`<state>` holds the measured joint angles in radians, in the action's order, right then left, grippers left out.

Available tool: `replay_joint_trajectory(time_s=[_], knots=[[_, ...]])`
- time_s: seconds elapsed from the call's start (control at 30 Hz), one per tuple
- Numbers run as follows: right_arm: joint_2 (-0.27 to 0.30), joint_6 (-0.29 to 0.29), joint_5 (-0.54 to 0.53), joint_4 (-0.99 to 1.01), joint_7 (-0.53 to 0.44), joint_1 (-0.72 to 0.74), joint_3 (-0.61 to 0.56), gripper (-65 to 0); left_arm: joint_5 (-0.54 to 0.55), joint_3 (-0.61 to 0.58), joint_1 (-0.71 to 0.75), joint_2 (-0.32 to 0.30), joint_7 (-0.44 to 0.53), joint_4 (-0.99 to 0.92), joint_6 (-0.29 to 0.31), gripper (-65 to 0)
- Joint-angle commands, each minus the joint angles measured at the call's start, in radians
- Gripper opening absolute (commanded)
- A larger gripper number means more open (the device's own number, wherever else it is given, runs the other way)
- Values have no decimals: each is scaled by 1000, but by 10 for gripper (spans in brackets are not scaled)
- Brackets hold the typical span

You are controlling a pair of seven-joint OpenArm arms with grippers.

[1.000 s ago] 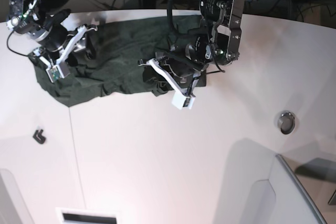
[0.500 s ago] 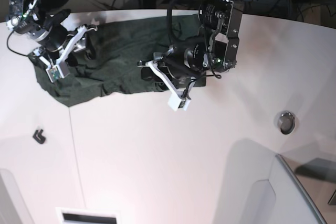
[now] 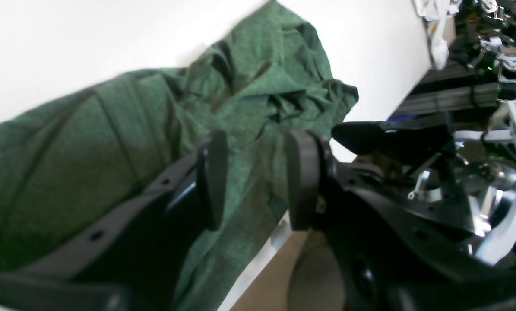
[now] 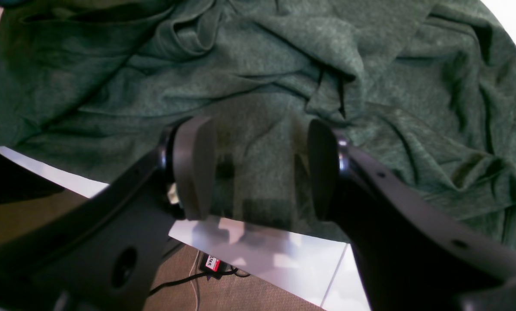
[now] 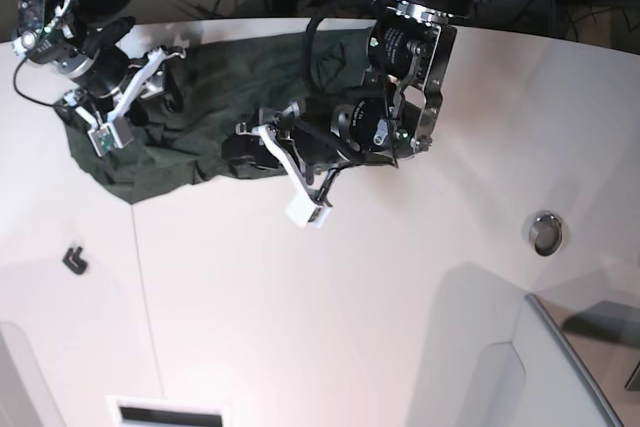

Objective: Layout the t-shirt on the table in an organized manner, then fold the t-shirt properly
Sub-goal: 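Fold the strip end with the left gripper toward the right gripper, then press and smooth the folded layer with the right gripper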

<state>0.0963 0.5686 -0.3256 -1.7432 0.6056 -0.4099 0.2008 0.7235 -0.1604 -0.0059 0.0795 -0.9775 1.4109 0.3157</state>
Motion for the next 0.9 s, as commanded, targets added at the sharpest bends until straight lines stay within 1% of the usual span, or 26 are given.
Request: replay_joint_trajectory(time_s=[0.0, 0.07, 0.13, 0.17, 0.2, 0.23, 0.3, 0.4, 0.47, 0.5, 0.53, 0.57, 0.63, 0.67, 0.7, 0.73, 0.77, 0.8, 0.87], knots=[[7, 6, -13, -14, -17, 4, 4, -332, 55, 6, -22, -1, 12, 14, 27, -425], [7, 6, -13, -14, -17, 6, 4, -332, 110, 15, -33, -30, 18, 20, 49, -428], [7, 6, -13, -16, -17, 6, 4, -332, 132, 43, -50, -77, 19, 48, 40, -431], [7, 6, -13, -16, -17, 6, 4, -332, 132, 68, -52, -97, 19, 72, 24, -446], [7, 6, -13, -16, -17, 6, 4, -332, 130, 95, -47, -122, 19, 97, 0, -482], [7, 6, -13, -16, -17, 3, 4, -332, 130, 114, -44, -159, 15, 120, -23, -540], [7, 6, -11, -25, -17, -4, 4, -332, 130, 141, -21, -217, 13, 149, -39, -650], [9, 6, -10, -80, -17, -4, -5, -332, 130, 219, 39, -321, 18, 184, -39, -650], [9, 6, -10, -128, 3, 4, -10, -336, 130, 319, 93, -381, 18, 176, -39, -650], [9, 6, -10, -143, 23, 10, -22, -357, 130, 371, 117, -401, 18, 169, -39, -650], [9, 6, -10, -157, 47, 29, -45, -392, 130, 425, 145, -419, 19, 158, -39, -650], [10, 6, -10, -168, 78, 50, -79, -443, 130, 485, 174, -444, 19, 146, -39, -650], [43, 6, -10, -179, 130, 92, -186, -531, 130, 594, 226, -487, 19, 121, -39, -650], [61, 6, -10, -180, 141, 111, -252, -549, 130, 634, 249, -505, 19, 113, -39, -650], [82, 6, -10, -180, 149, 133, -323, -548, 130, 669, 271, -524, 19, 107, -39, -650], [105, 6, -10, -180, 150, 157, -398, -522, 130, 706, 295, -538, 19, 106, -39, -650], [119, 4, -10, -180, 150, 181, -470, -480, 130, 738, 315, -547, 19, 107, -39, -650], [128, 4, -10, -180, 152, 205, -538, -425, 130, 769, 335, -554, 19, 109, -39, -650], [127, 4, -10, -174, 178, 242, -631, -312, 130, 818, 363, -557, 19, 109, -37, -650]])
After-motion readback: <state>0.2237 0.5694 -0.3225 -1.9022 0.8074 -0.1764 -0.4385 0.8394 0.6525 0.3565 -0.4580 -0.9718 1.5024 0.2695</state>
